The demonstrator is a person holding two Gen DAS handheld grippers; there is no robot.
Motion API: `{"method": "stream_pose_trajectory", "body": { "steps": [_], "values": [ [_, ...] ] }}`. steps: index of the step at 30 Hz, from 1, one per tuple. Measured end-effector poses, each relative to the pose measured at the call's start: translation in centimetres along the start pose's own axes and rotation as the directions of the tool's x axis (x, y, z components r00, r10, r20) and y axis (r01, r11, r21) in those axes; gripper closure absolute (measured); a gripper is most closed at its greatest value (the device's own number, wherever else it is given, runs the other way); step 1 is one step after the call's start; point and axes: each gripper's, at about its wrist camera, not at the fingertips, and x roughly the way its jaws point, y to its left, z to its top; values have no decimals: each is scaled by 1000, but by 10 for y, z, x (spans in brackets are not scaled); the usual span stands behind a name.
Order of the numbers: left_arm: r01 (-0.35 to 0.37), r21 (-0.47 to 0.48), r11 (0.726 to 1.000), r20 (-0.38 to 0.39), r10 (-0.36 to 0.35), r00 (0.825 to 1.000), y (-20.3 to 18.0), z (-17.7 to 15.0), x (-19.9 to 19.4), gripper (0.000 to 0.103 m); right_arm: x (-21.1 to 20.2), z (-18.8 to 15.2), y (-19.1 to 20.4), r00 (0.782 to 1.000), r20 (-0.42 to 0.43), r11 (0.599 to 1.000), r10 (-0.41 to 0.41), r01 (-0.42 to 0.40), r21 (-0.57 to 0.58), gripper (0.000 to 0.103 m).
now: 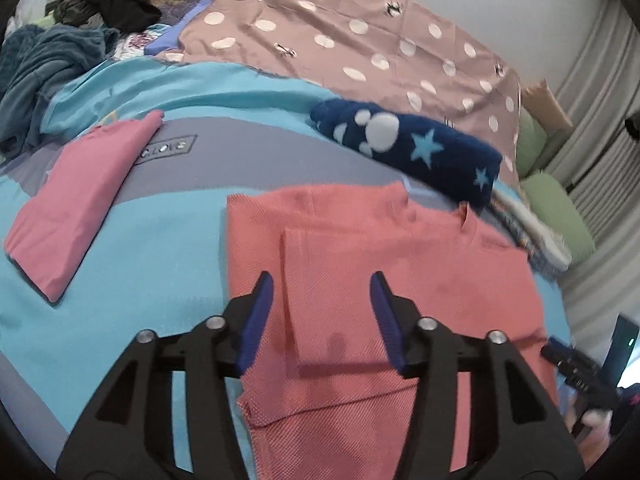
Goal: Fold small clothes
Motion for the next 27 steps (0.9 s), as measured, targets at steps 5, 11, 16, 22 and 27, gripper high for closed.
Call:
{"method": "stream_pose_trajectory", "body": {
  "steps": [5,11,16,22,27],
  "values": [
    [-170,178,969,-12,175,985,-18,-28,25,47,5,2,-22,988,2,986,-155,154,71,45],
    [-143,146,979,-2,145,989,-15,-29,4,46,-11,-4,-51,999,1,984,-37,36,177,45],
    [-125,127,984,23,123,992,-17,-26,-5,39,-20,7,-43,995,74,979,59,-72,189,45],
    [-207,185,961,-16,213,977,-23,-36,17,35,21,7,-23,989,-33,988,-142,144,53,43],
    [-206,150,967,6,207,978,-19,-33,8,38,1,7,-37,999,-34,987,29,-23,160,43]
  ]
}}
